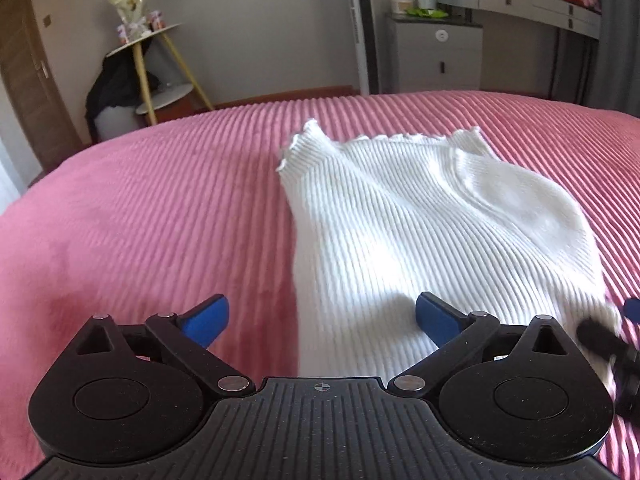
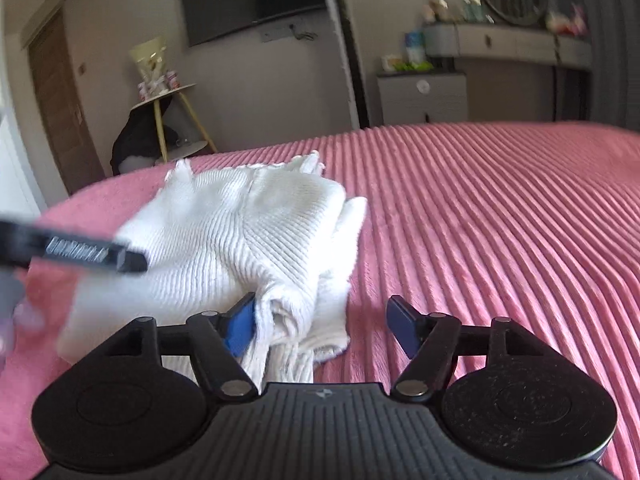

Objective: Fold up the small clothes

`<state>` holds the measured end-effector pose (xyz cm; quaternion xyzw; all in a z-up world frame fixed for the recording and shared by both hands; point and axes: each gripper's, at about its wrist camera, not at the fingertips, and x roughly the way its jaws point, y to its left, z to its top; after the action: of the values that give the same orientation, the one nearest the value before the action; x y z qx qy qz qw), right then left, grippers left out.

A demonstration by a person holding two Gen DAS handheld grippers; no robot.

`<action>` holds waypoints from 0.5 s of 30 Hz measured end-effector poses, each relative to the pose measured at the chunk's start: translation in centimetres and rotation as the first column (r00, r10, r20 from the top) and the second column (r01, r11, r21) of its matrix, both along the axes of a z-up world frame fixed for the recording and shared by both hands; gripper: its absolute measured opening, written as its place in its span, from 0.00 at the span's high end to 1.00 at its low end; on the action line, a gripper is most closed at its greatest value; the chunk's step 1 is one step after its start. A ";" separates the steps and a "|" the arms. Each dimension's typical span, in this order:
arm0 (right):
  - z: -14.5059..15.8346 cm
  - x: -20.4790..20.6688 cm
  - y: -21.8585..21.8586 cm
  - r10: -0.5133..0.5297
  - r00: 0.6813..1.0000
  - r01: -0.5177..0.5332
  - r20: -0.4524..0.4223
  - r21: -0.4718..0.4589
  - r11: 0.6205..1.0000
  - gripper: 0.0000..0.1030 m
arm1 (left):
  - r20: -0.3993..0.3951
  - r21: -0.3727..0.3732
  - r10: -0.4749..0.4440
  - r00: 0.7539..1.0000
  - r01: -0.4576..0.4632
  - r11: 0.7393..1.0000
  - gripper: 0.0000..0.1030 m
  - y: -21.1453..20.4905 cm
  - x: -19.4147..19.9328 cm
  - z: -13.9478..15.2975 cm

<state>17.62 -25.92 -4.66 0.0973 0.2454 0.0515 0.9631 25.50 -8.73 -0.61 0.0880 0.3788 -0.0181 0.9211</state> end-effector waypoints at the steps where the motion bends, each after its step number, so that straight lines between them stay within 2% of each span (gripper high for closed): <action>1: 0.5 -0.5 -0.3 -0.019 1.000 0.019 -0.011 0.004 1.000 0.28 | 0.003 -0.009 -0.002 1.000 0.002 1.000 0.01 0.3 -1.1 0.4; 3: 1.6 -1.9 -0.4 -0.062 0.997 0.061 -0.045 -0.014 0.998 0.21 | -0.017 -0.052 -0.001 1.000 0.000 0.999 0.01 1.0 -3.6 1.1; 5: 2.7 -3.2 -0.4 -0.085 0.991 0.084 -0.107 -0.017 0.996 0.04 | -0.053 -0.109 0.000 0.999 -0.006 0.994 0.01 1.8 -6.4 1.6; 9: 4.4 -5.9 0.1 -0.072 0.978 0.073 -0.193 0.000 0.997 0.04 | -0.100 -0.173 0.005 0.995 -0.022 0.985 0.01 3.1 -11.8 2.4; 12: 5.0 -7.5 1.3 -0.058 0.963 0.051 -0.263 -0.032 0.998 0.04 | -0.103 -0.171 -0.001 0.995 -0.017 0.985 0.01 3.6 -14.1 3.4; 15: 5.3 -9.0 2.4 -0.063 0.950 0.046 -0.306 -0.063 0.997 0.04 | -0.109 -0.152 0.012 0.994 -0.029 0.988 0.01 4.0 -14.7 4.3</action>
<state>8.67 -23.47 0.60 0.0844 0.3912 0.0024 0.9164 10.78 -4.72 3.71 0.0119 0.4264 -0.0424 0.9035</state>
